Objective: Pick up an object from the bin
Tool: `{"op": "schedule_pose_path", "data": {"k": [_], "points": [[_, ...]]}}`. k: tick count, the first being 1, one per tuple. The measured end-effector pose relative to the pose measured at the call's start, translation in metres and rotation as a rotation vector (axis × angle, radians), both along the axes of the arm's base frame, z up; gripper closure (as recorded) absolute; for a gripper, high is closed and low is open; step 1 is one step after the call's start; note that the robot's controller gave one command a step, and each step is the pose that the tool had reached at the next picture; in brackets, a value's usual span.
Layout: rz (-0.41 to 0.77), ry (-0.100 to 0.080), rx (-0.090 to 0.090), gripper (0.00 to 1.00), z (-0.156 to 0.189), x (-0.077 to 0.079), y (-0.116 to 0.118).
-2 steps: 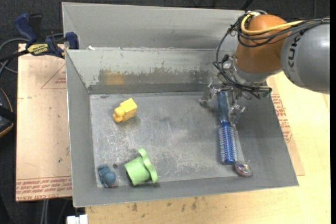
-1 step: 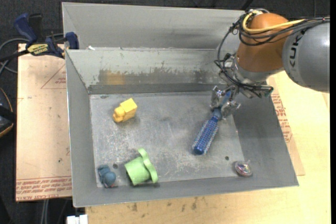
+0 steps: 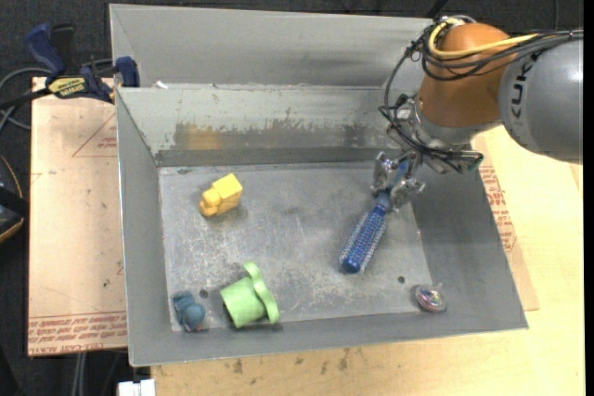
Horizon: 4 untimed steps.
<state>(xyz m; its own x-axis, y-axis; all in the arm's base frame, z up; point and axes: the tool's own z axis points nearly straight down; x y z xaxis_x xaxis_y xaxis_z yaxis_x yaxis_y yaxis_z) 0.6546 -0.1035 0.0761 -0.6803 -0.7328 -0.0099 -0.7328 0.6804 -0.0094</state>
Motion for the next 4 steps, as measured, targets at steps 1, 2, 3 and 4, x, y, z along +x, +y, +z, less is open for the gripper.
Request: {"op": "schedule_pose_path", "data": {"k": [1, 2, 3, 4], "points": [[0.000, -0.001, 0.000, 1.00, -0.0001, 0.0001, 0.0002], [0.000, 0.000, 0.001, 1.00, -0.0002, 0.0000, 0.0001], [0.000, 0.000, 0.001, 1.00, -0.0003, 0.0000, 0.0001], [0.000, 0.000, 0.001, 1.00, -0.0003, 0.0000, 0.0001]]}}
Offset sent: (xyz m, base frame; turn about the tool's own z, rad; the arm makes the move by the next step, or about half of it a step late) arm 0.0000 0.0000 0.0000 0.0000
